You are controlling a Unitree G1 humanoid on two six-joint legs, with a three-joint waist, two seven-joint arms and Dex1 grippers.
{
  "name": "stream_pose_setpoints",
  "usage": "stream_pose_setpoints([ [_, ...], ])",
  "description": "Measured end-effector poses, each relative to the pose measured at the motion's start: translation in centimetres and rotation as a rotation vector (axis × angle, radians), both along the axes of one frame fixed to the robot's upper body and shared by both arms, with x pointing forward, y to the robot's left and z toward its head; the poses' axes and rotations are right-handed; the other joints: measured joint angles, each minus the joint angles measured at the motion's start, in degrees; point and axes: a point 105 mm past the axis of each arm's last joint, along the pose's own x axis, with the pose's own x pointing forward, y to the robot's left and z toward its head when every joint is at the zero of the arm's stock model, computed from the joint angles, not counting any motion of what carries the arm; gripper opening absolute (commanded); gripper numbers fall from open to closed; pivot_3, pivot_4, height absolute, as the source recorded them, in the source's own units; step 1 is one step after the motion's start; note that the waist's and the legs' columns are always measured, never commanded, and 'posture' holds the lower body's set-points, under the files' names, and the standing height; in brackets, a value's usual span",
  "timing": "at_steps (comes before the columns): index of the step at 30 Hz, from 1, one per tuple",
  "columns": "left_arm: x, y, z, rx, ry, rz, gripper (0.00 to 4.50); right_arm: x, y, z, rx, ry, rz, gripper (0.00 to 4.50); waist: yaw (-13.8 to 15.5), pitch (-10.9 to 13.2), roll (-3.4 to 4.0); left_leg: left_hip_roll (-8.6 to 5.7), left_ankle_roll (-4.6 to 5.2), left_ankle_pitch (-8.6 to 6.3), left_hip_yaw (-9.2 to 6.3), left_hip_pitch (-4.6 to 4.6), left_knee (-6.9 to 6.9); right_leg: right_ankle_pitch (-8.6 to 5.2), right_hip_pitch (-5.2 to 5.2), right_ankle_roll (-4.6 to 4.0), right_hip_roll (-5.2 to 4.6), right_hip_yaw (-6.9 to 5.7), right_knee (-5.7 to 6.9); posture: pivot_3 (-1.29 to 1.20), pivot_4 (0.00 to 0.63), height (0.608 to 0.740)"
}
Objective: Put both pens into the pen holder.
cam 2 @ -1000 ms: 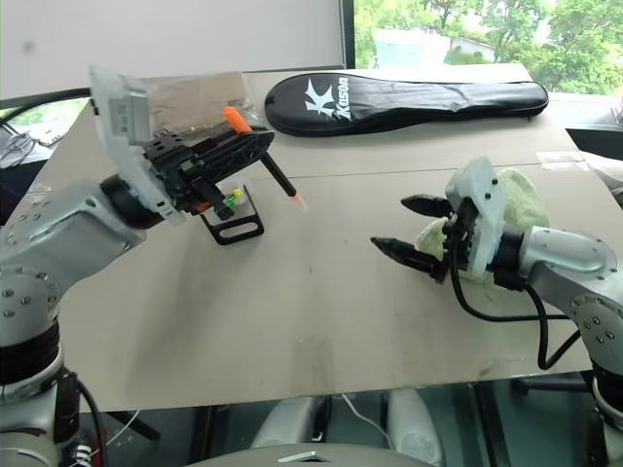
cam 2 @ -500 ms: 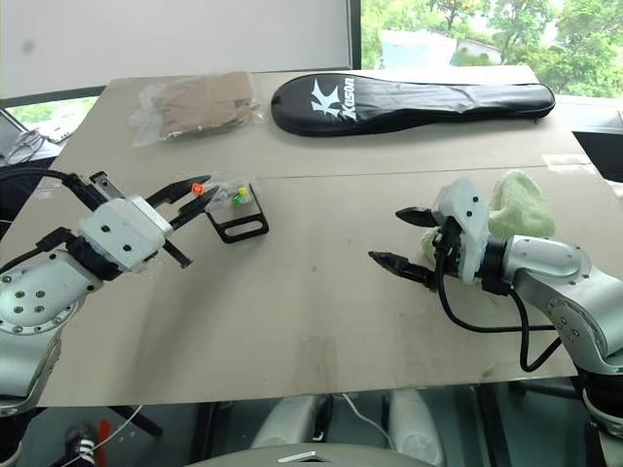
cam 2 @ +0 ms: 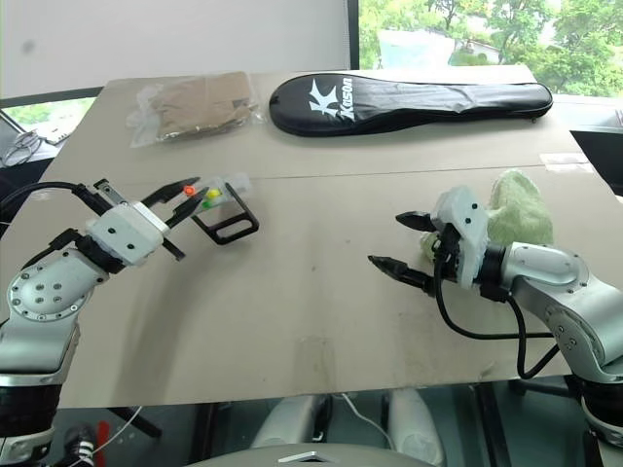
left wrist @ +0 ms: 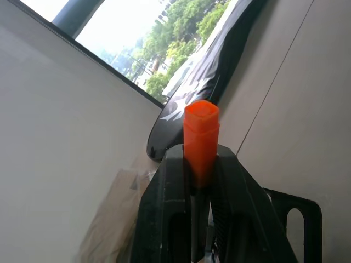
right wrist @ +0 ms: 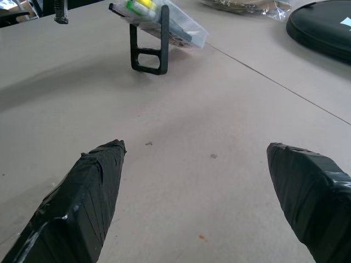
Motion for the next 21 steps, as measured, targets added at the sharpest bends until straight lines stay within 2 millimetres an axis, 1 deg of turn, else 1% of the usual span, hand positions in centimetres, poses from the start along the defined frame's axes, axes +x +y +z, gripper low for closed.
stream_pose_setpoints([
  [3, 0.0, -0.1, 0.0, -0.038, 0.003, -0.031, 3.01, -0.2, 0.0, -0.1, 0.001, 0.001, 0.0, 4.5, 0.0, 0.0, -0.02, 0.0, 0.0, 0.0, -0.03, -0.04, 0.03, 0.0, 0.0, 0.0, -0.02, -0.03, -0.01, 0.0, 0.15, 0.74],
  [4, -0.2, -0.5, 0.0, -0.053, 0.011, -0.06, 3.64, -0.3, 0.0, -0.2, 0.004, 0.003, 0.0, 4.5, 0.0, 0.0, -0.02, -0.01, 0.0, 0.0, -0.05, -0.05, 0.03, 0.0, -0.01, 0.0, -0.03, -0.03, -0.02, 0.0, 0.15, 0.74],
  [5, -0.4, -0.7, 0.1, -0.067, 0.018, -0.083, 3.99, -0.4, 0.1, -0.2, 0.006, 0.004, 0.003, 4.5, 0.0, 0.0, -0.02, -0.01, 0.0, 0.0, -0.05, -0.05, 0.03, 0.0, -0.01, 0.0, -0.03, -0.03, -0.02, 0.0, 0.15, 0.74],
  [7, -1.1, -1.7, 0.5, -0.109, 0.031, -0.145, 3.99, -0.7, 0.2, 0.1, 0.03, -0.004, 0.018, 4.5, 0.0, 0.0, -0.02, -0.01, -0.01, 0.0, -0.08, -0.06, 0.03, 0.0, -0.01, 0.0, -0.03, -0.04, -0.01, 0.0, 0.15, 0.74],
  [8, -1.8, -2.6, 0.8, -0.141, 0.044, -0.195, 3.99, -0.9, 0.2, 0.6, 0.052, -0.024, 0.031, 4.5, 0.0, 0.0, -0.02, -0.01, 0.0, 0.0, -0.09, -0.06, 0.03, 0.0, 0.0, 0.0, -0.04, -0.03, -0.01, 0.0, 0.15, 0.74],
  [10, -2.6, -3.7, 0.9, -0.173, 0.077, -0.253, 3.99, -1.4, 0.5, 1.3, 0.082, -0.054, 0.058, 4.5, -0.1, 0.0, -0.02, 0.0, 0.0, 0.0, -0.09, -0.03, 0.03, 0.0, 0.02, 0.0, -0.02, -0.02, 0.0, 0.0, 0.15, 0.74],
  [11, -3.5, -4.3, 0.3, -0.185, 0.121, -0.282, 3.99, -1.7, 0.7, 1.8, 0.114, -0.071, 0.079, 4.5, -0.3, 0.0, -0.02, 0.0, 0.0, 0.0, -0.07, 0.0, 0.01, 0.0, 0.04, 0.0, -0.01, 0.02, 0.0, 0.0, 0.15, 0.74],
  [13, -4.3, -5.0, -1.0, -0.193, 0.201, -0.31, 3.99, -2.0, 0.8, 2.4, 0.144, -0.092, 0.095, 4.5, -0.3, 0.0, -0.01, 0.01, 0.0, 0.0, -0.05, 0.03, 0.0, 0.0, 0.05, 0.0, 0.01, 0.03, 0.01, 0.0, 0.15, 0.74],
  [14, -5.0, -5.4, -2.4, -0.195, 0.269, -0.322, 3.99, -2.2, 0.9, 2.7, 0.157, -0.104, 0.107, 4.5, -0.4, 0.0, 0.0, 0.01, 0.0, 0.0, -0.04, 0.05, 0.0, 0.0, 0.06, 0.0, 0.01, 0.04, 0.01, 0.0, 0.15, 0.74],
  [16, -5.4, -5.5, -4.3, -0.221, 0.367, -0.31, 3.99, -2.5, 1.1, 3.0, 0.175, -0.11, 0.123, 4.5, -0.2, 0.0, -0.01, 0.02, 0.0, 0.0, -0.07, 0.05, 0.01, 0.0, 0.07, 0.0, 0.02, 0.0, 0.01, 0.0, 0.15, 0.74],
  [21, -6.3, -5.6, -7.0, -0.262, 0.526, -0.271, 3.99, -2.8, 1.4, 3.3, 0.192, -0.12, 0.144, 4.5, 0.1, 0.0, -0.01, 0.01, 0.01, 0.0, -0.08, 0.05, 0.04, 0.0, 0.1, 0.0, 0.01, -0.01, 0.01, 0.0, 0.15, 0.74],
])
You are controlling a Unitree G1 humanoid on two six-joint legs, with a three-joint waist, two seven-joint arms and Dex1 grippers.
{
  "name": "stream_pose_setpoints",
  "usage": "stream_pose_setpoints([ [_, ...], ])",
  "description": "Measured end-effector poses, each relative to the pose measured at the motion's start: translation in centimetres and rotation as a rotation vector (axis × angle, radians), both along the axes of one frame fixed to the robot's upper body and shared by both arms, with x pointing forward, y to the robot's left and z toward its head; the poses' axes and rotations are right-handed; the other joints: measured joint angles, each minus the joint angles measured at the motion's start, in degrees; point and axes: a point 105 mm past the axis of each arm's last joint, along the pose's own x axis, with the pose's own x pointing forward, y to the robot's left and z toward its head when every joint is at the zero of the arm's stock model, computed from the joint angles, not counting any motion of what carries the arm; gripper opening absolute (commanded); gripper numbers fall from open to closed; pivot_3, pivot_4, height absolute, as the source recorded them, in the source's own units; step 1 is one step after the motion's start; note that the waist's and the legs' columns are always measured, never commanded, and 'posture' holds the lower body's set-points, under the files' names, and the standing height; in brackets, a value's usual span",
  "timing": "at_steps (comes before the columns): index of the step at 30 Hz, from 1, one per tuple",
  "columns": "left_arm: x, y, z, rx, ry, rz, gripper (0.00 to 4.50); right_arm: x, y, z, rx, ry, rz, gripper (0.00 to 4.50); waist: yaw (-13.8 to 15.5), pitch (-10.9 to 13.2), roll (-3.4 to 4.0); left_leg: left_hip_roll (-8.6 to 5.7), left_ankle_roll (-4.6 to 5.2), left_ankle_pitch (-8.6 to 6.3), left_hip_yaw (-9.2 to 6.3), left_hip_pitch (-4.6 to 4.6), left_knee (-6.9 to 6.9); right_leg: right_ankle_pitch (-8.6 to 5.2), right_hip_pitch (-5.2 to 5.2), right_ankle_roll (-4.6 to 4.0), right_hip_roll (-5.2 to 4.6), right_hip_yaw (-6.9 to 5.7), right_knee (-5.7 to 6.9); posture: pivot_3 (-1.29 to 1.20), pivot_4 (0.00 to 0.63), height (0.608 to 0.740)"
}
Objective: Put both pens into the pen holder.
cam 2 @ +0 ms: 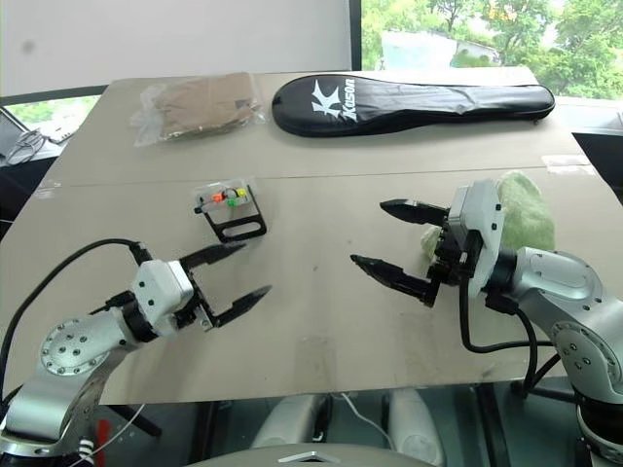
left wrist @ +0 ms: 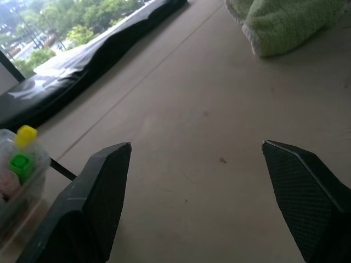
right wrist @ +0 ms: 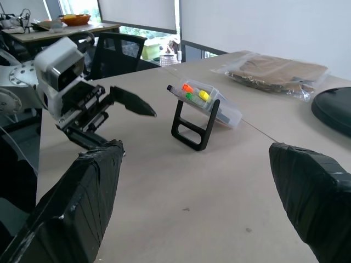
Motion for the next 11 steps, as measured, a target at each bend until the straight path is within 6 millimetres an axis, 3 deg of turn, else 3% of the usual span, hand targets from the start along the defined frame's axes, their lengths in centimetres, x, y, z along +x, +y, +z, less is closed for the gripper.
stream_pose_setpoints([
  [4, -0.4, -0.2, -0.7, -0.043, 0.085, 0.035, 3.99, -0.2, -0.2, -0.2, -0.015, 0.007, -0.004, 4.5, 0.0, 0.0, 0.0, 0.0, 0.0, 0.0, -0.01, 0.0, -0.01, 0.0, 0.0, 0.0, -0.01, -0.02, 0.01, 0.0, 0.15, 0.74],
  [8, -0.7, 1.2, -2.6, -0.089, 0.245, 0.164, 3.99, -0.3, -3.3, -3.2, -0.129, 0.098, -0.146, 4.5, 0.1, 0.0, -0.05, -0.01, 0.02, -0.02, -0.01, -0.02, 0.0, 0.0, 0.01, 0.0, -0.02, -0.02, -0.01, 0.0, 0.15, 0.74],
  [11, -1.2, 1.6, -2.8, -0.098, 0.275, 0.189, 3.99, -0.9, -5.1, -4.7, -0.185, 0.128, -0.208, 4.5, 0.1, -0.1, -0.06, 0.01, 0.04, -0.02, -0.01, 0.09, -0.01, -0.01, 0.14, 0.0, 0.0, -0.03, -0.01, 0.0, 0.15, 0.74],
])
